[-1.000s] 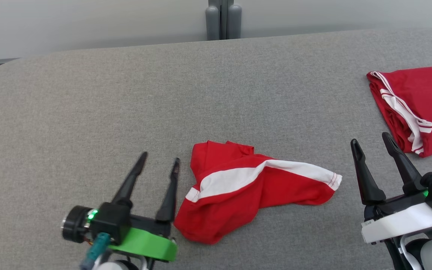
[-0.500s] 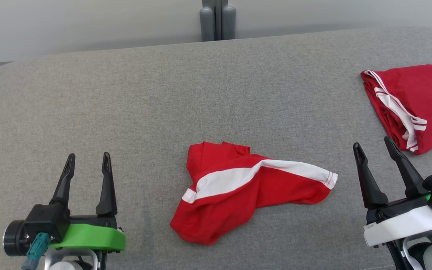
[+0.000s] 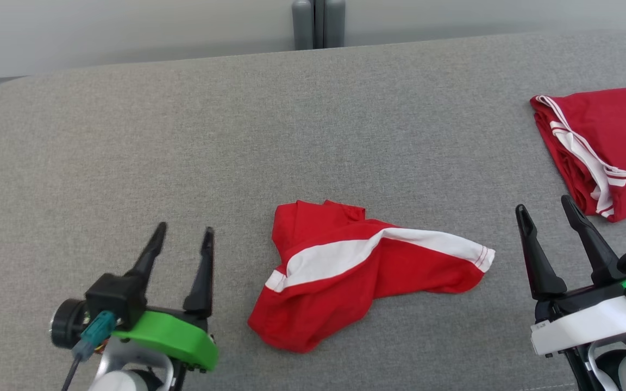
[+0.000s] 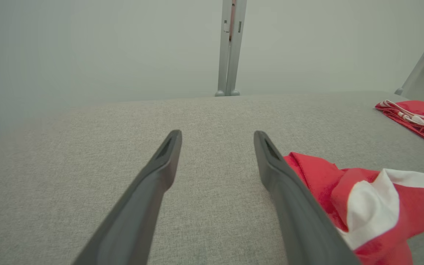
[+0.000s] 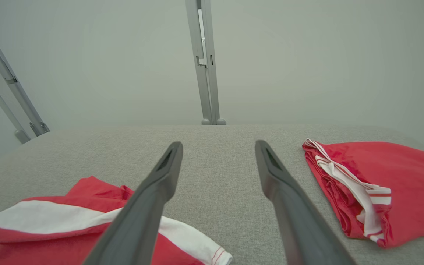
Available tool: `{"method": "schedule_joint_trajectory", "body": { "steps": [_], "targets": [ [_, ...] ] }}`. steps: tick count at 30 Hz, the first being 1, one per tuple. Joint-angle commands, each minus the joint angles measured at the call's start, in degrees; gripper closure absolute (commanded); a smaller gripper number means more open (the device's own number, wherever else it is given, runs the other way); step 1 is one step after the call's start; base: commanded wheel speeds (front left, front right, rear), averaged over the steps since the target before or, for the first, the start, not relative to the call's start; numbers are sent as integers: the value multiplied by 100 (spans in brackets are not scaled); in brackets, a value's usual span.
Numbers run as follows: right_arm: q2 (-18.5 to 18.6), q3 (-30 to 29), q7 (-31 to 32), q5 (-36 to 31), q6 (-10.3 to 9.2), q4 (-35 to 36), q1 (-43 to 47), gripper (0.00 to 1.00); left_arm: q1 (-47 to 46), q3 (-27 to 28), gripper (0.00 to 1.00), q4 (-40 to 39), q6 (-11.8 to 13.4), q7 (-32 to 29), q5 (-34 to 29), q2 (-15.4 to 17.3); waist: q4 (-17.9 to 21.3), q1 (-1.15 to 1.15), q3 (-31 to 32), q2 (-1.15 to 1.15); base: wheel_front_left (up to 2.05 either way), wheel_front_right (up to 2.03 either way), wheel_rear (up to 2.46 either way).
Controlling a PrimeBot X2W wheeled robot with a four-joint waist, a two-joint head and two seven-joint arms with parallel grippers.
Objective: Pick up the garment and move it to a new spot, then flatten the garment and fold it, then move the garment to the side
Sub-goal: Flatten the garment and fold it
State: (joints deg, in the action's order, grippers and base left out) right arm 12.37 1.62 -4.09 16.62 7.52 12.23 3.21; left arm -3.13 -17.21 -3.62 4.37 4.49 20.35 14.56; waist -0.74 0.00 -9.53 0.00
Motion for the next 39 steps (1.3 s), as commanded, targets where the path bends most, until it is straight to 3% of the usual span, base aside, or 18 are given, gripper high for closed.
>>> {"method": "schedule_joint_trajectory", "body": {
  "steps": [1, 6, 10, 11, 13, 14, 17, 18, 19, 21, 32, 39],
  "targets": [
    [31, -13, 15, 21, -7, 35, -22, 0, -177, -170, 0, -59, -153, -352, 74, 22, -33, 0, -71, 0, 0, 0, 0],
    [50, 12, 39, 0, -7, 32, -117, 0, -522, -751, 0, -162, -693, -1537, 500, 0, -24, 0, -221, 0, 0, 0, 0],
    [30, 23, 43, 18, -7, -19, -134, 0, -584, -1009, 0, -99, -880, -2041, 714, 35, 56, 0, -283, 0, 0, 0, 0],
    [24, 10, 37, 22, -7, -37, -131, 0, -568, -1047, 4, -87, -896, -2115, 734, 46, 70, 0, -284, 0, 0, 0, 0],
    [17, -6, 30, 25, -7, -61, -120, 0, -518, -1099, 22, -90, -910, -2221, 799, 70, 102, 0, -292, 0, 0, 0, 0],
    [11, -19, 28, 26, -7, -75, -111, 0, -483, -1127, 50, -104, -923, -2270, 843, 69, 112, 0, -294, 0, 0, 0, 0],
    [1, -41, 40, 26, -7, -99, -100, 0, -431, -1179, 61, -196, -950, -2386, 963, 86, 120, 0, -304, 0, 0, 0, 0],
    [0, -46, 40, 27, -7, -102, -101, 0, -412, -1207, 71, -217, -959, -2455, 983, 124, 116, 0, -307, 0, 0, 0, 0],
    [0, -46, 43, 26, -7, -102, -105, 0, -401, -1219, 72, -237, -966, -2487, 1008, 134, 114, 0, -310, 0, 0, 0, 0],
    [-4, -38, 49, 23, -7, -100, -137, 0, -386, -1289, 100, -245, -986, -2590, 1035, 164, 105, 0, -318, 0, 0, 0, 0],
    [17, -75, -7, 39, -7, -115, -180, 0, -501, -1313, 100, -115, -975, -2498, 995, 240, 93, 0, -338, 0, 0, 0, 0],
    [211, -39, 14, 117, -7, -744, -27, 0, -591, -1164, 100, -255, -831, -2242, 857, 293, 30, 0, -422, 0, 0, 0, 0]
  ]
}}
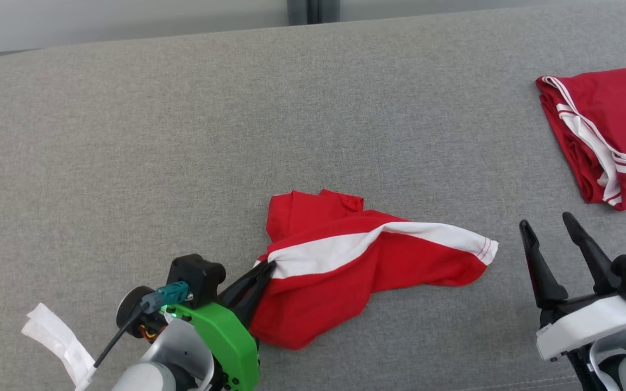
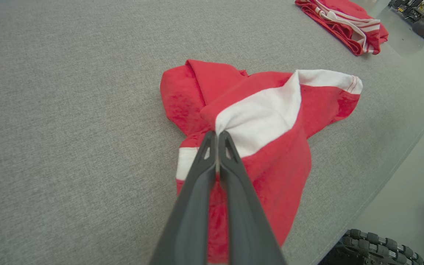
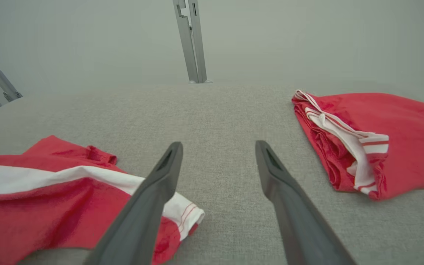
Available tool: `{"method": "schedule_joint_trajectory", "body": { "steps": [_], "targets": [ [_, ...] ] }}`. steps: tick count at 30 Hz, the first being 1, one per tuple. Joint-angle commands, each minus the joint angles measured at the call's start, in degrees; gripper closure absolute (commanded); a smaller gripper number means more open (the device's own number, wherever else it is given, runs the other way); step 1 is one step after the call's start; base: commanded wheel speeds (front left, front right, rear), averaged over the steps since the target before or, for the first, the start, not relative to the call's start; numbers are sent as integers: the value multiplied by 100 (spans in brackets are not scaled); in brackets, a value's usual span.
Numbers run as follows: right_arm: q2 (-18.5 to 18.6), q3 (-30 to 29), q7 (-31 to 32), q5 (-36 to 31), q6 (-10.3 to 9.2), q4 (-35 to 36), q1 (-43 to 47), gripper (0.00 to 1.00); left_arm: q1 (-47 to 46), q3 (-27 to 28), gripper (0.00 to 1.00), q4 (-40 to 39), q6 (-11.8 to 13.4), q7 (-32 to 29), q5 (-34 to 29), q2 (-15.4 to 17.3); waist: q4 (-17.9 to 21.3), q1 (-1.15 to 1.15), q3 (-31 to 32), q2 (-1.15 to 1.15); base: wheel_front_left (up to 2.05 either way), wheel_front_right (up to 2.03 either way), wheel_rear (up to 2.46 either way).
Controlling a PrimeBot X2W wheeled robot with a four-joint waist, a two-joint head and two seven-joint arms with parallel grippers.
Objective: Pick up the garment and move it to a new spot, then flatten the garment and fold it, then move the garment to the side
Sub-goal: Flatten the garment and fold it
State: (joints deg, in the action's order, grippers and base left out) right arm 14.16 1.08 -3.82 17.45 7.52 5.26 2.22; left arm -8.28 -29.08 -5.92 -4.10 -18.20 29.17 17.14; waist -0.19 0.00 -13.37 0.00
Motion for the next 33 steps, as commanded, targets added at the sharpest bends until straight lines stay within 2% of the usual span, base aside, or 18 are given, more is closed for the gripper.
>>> {"method": "schedule_joint_trajectory", "body": {
  "steps": [1, 12, 13, 14, 19, 23, 28, 33],
  "targets": [
    [54, 59, -38, 80, -7, -173, 64, 0, -95, 28, 100, -28, 18, 31, -32, 45, -36, 0, -66, 0, 0, 0, 0],
    [190, 1025, -399, 650, -7, -1780, -755, 0, -263, -32, 100, -46, 56, 77, -124, 16, -94, 0, -376, 0, 0, 0, 0],
    [251, 1201, -513, 791, -7, -2021, -917, 82, -308, -43, 100, -41, 65, 115, -156, 5, -119, 0, -408, 0, 0, 0, 0],
    [275, 1259, -566, 837, -7, -2061, -950, 100, -319, -38, 100, -42, 79, 135, -178, 2, -127, 0, -415, 0, 0, 0, 0],
    [477, 1284, -872, 860, -7, -1888, -1023, 100, -350, 63, 100, -114, 175, 418, -274, -4, -119, 0, -415, 0, 0, 0, 0],
    [627, 1089, -1025, 711, -7, -1368, -1126, 100, -456, 230, 100, -282, 309, 778, -457, 28, -67, 0, -290, 0, 0, 0, 0],
    [843, 772, -1035, 342, -7, -227, -1382, 100, -764, 480, 100, -780, 534, 1120, -797, 103, 9, 0, -39, 0, 0, 0, 0],
    [1025, 268, -646, -16, -8, 1069, -1736, 100, -1274, 671, 100, -1420, 666, 1240, -1179, 231, 59, 0, 176, 0, 0, 0, 0]
  ]
}}
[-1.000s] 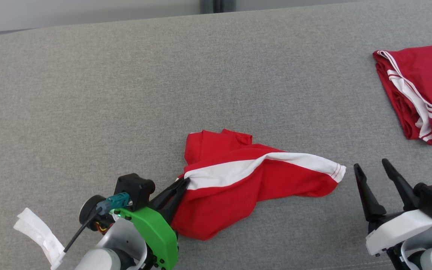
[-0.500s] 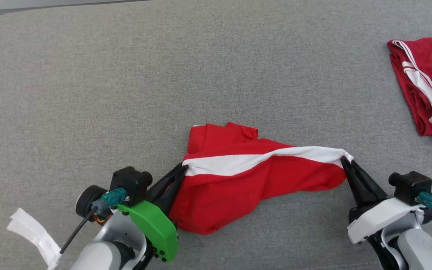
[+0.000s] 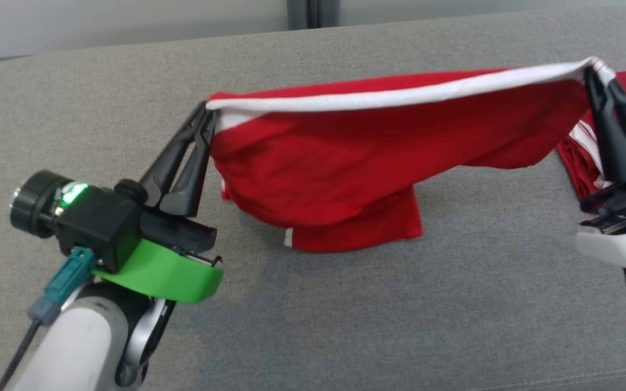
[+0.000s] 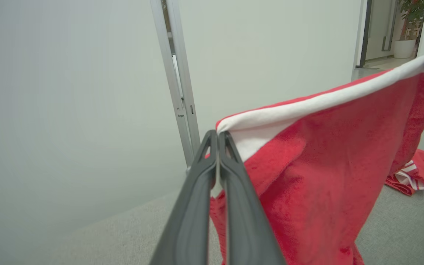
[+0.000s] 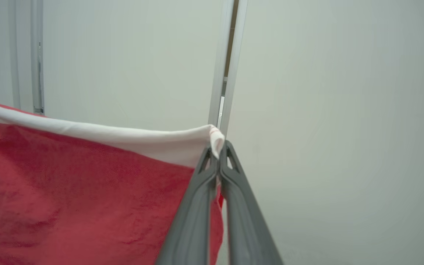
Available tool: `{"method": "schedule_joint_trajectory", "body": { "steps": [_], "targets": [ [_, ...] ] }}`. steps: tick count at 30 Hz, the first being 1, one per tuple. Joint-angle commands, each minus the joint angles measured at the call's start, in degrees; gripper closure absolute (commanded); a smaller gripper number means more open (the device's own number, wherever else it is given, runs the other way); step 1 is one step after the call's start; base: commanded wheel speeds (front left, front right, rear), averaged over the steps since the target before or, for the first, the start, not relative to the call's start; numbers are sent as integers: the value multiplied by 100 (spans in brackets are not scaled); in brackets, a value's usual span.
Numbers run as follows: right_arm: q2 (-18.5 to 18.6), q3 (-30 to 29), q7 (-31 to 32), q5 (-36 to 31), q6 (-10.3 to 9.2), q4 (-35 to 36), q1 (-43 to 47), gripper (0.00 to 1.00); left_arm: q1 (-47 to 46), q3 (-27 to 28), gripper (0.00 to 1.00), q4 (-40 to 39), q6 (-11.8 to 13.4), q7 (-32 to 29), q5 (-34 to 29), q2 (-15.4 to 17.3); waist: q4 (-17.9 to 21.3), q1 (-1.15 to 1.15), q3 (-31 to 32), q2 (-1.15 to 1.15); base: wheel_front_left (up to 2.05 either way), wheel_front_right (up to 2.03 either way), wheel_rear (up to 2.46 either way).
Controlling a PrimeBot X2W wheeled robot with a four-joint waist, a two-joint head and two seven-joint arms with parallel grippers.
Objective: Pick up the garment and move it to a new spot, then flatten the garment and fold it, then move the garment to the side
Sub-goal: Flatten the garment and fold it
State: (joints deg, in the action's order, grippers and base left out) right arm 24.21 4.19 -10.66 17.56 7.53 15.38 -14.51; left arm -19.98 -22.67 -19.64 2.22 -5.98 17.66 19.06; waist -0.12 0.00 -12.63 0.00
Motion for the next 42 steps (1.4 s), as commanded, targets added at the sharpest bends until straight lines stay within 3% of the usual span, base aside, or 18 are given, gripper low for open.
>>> {"method": "schedule_joint_trajectory", "body": {
  "steps": [1, 8, 13, 17, 21, 25, 33, 39, 42],
  "targets": [
    [74, -135, 123, -98, -9, 273, -148, 100, -222, 74, 100, -166, 55, 33, -86, 53, 57, 0, 122, 0, 0, 0, 0],
    [357, -648, 808, -71, -9, 1181, -834, 100, -1117, 334, 100, -778, 114, -195, -292, 111, 109, 0, 192, 0, 0, 0, 0],
    [485, -595, 991, 191, -9, 1039, -1358, 100, -1707, 334, 100, -527, -50, -407, -101, 40, 142, 0, 43, 0, 0, 0, 0],
    [595, -343, 1038, 400, -9, 568, -1906, 100, -2277, 424, 100, 228, -157, -322, 231, -191, 140, 0, -214, 0, 0, 0, 0],
    [659, -6, 921, 603, -9, -85, -2651, 100, -3018, 498, 100, 1316, -260, -9, 404, -492, 103, 0, -625, 0, 0, 0, 0],
    [491, 322, 740, 795, -10, -1021, -3618, 100, -3899, 622, 100, 2653, -298, 590, 453, -837, 95, 0, -967, 0, 0, 0, 0],
    [-565, 1024, 48, 1068, -12, -3685, -5868, 100, -5613, 1158, 100, 5432, -190, 1914, 561, -1168, 317, 0, -1210, 0, 0, 0, 0],
    [-1348, 1271, -346, 1250, -13, -5513, -6338, 100, -5579, 1499, 100, 6818, 16, 2122, 638, -1321, 329, 0, -1150, 0, 0, 0, 0],
    [-1583, 1588, -416, 1288, -12, -6054, -6226, 100, -5296, 1679, 100, 7084, 102, 2118, 637, -1427, 329, 0, -1259, 0, 0, 0, 0]
  ]
}}
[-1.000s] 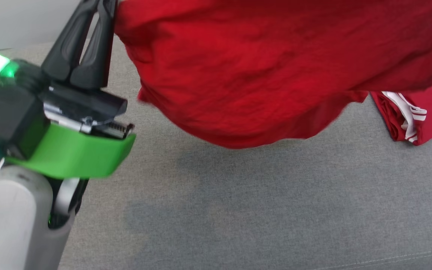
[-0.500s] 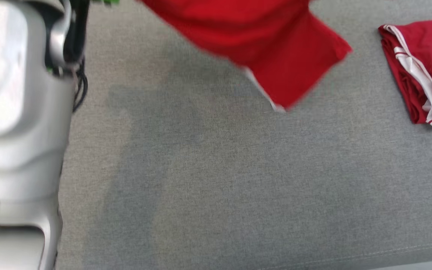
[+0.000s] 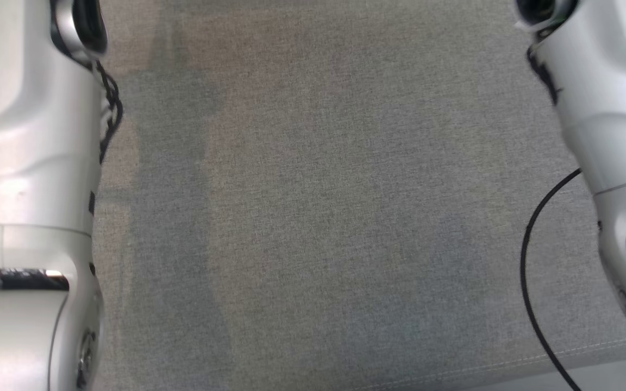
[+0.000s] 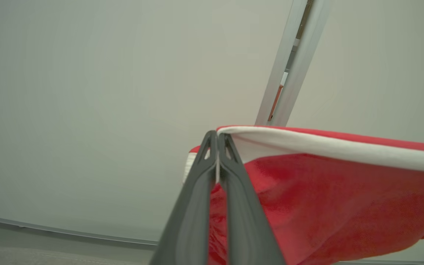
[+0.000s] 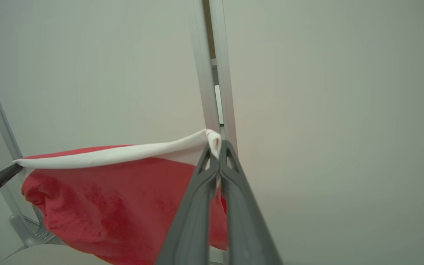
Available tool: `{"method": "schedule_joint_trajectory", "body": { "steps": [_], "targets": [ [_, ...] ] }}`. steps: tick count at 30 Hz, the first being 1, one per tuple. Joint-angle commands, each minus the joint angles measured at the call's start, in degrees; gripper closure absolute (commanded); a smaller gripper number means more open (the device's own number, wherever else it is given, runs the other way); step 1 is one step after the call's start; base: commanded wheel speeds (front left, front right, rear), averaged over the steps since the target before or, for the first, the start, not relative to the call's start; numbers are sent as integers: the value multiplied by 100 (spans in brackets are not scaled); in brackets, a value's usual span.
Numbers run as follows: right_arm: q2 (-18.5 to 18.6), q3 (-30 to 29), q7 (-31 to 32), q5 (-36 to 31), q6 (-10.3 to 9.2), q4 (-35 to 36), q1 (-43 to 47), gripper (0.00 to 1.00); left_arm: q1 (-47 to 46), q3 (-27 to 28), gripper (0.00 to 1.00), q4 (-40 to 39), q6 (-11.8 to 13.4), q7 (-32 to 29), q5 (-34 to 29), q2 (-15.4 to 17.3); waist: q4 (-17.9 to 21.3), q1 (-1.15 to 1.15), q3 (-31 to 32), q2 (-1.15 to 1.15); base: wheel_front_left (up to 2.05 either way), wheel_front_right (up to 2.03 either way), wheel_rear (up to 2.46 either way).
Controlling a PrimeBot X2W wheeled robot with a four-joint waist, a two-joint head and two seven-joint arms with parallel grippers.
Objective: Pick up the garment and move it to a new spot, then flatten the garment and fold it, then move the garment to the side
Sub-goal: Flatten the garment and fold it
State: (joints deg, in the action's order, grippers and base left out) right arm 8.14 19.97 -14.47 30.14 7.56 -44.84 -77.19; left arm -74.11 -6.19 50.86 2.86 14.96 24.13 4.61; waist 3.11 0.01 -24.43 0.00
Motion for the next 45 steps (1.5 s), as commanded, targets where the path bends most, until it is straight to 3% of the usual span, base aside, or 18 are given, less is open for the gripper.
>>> {"method": "schedule_joint_trajectory", "body": {
  "steps": [1, 5, 12, 17, 23, 24, 25, 30, 38, 45],
  "targets": [
    [-36, 133, -47, 71, -15, -176, 120, 100, 206, 88, 100, 64, 43, 26, -35, -15, 8, -1, -170, 0, 0, 0, 0],
    [-82, 532, -73, 263, -14, -296, 601, 100, 776, 211, 100, 132, -60, 25, -95, -120, -32, -1, -435, 0, 0, 0, 0],
    [160, 621, -72, 467, -14, 740, 2441, 100, 2359, 231, 100, -552, -365, 28, -40, -154, -52, -1, -378, 0, 0, 0, 0],
    [497, 363, -73, 364, -14, 1857, 4039, 100, 3756, 8, 100, -1480, -511, 29, -184, -149, -112, -1, -18, 0, 0, 0, 0],
    [882, -95, -74, 6, -15, 3180, 5815, 100, 5345, -109, 100, -2597, -470, 28, -651, -145, -129, -1, 493, 0, 0, 0, 0],
    [877, -205, -74, 3, -16, 3378, 6069, 100, 5578, -135, 100, -2729, -455, 28, -703, -145, -129, -1, 596, 0, 0, 0, 0],
    [905, -593, -75, -145, -20, 3976, 6932, 100, 6298, -190, 100, -3196, -409, 23, -740, -138, -139, -1, 894, 0, 0, 0, 0],
    [854, -974, -50, -372, -20, 4768, 8111, 100, 7187, -381, 100, -4260, -273, -555, -719, -115, -147, -1, 1171, 0, 0, 0, 0],
    [770, -1507, 398, -674, -20, 5809, 8967, 100, 7939, -595, 100, -5861, -92, -1887, -705, 113, -153, -1, 1208, 0, 0, 0, 0],
    [1050, -1814, 577, -620, -22, 5752, 8417, 100, 7443, -655, 100, -6122, -166, -2286, -758, 271, -276, -1, 818, 0, 0, 0, 0]
  ]
}}
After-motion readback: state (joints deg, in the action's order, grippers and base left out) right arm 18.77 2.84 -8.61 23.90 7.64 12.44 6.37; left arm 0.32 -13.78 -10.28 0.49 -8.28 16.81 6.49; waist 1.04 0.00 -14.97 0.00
